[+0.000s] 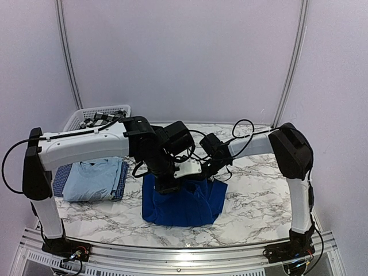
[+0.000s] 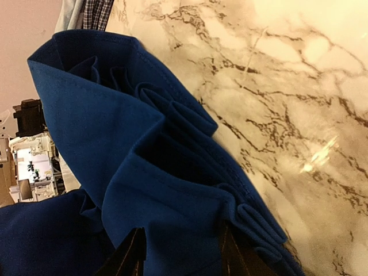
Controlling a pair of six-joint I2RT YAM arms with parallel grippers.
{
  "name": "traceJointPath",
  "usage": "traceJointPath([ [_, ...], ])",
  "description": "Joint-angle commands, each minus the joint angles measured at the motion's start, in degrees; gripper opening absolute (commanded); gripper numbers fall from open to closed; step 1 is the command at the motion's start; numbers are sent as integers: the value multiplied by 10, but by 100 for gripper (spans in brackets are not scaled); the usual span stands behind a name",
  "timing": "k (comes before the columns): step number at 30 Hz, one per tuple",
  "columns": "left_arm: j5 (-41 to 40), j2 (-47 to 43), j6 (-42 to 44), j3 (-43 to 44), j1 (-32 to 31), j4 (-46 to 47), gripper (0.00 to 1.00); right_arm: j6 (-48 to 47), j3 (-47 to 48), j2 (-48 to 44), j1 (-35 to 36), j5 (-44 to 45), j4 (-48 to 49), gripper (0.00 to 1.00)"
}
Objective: Fold and stack the mixed laundry pile
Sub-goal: Fold the rectangle-folded skirt at the center of the board, then adjust the square-folded skirt at the center of the board.
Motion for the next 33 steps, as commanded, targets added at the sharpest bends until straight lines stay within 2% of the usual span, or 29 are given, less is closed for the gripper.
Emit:
traceJointPath([
  [1, -31, 35, 40, 41, 29, 9, 17, 5, -4, 16, 16, -27, 0, 43],
  [4, -31, 67, 49, 84, 56, 18, 22, 4, 0, 5, 13, -28, -2, 43],
  [6, -31, 85, 50, 110, 77, 23, 32, 7, 5, -13, 2, -19, -6, 44],
  [9, -34, 99, 44, 133, 104, 33, 60, 22, 7, -52, -27, -5, -9, 49],
  [11, -56, 98, 31, 133, 121, 47, 93, 28, 7, -78, -53, 7, -18, 51],
  [12, -70, 96, 19, 132, 130, 55, 98, 26, 7, -88, -66, 10, -25, 52],
  [16, -100, 55, -44, 111, 158, 88, 99, 18, -11, -128, -127, 43, -49, 55],
  [20, -129, -33, -132, 24, 167, 169, 99, 15, -43, -183, -158, 25, -27, 58],
  [22, -145, -79, -208, -32, 171, 205, 99, 19, -73, -210, -158, 4, 3, 59],
  [23, -119, -98, -243, -56, 176, 214, 99, 29, -89, -220, -158, -6, 25, 60],
  [27, 64, -148, -268, -158, 177, 247, 99, 48, -106, -210, -157, -21, 65, 56],
  [29, 85, -153, -290, -195, 171, 264, 99, 51, -92, -187, -149, -23, 60, 55],
  [33, 71, -148, -328, -240, 164, 308, 99, 29, -66, -167, -110, -1, 21, 58],
])
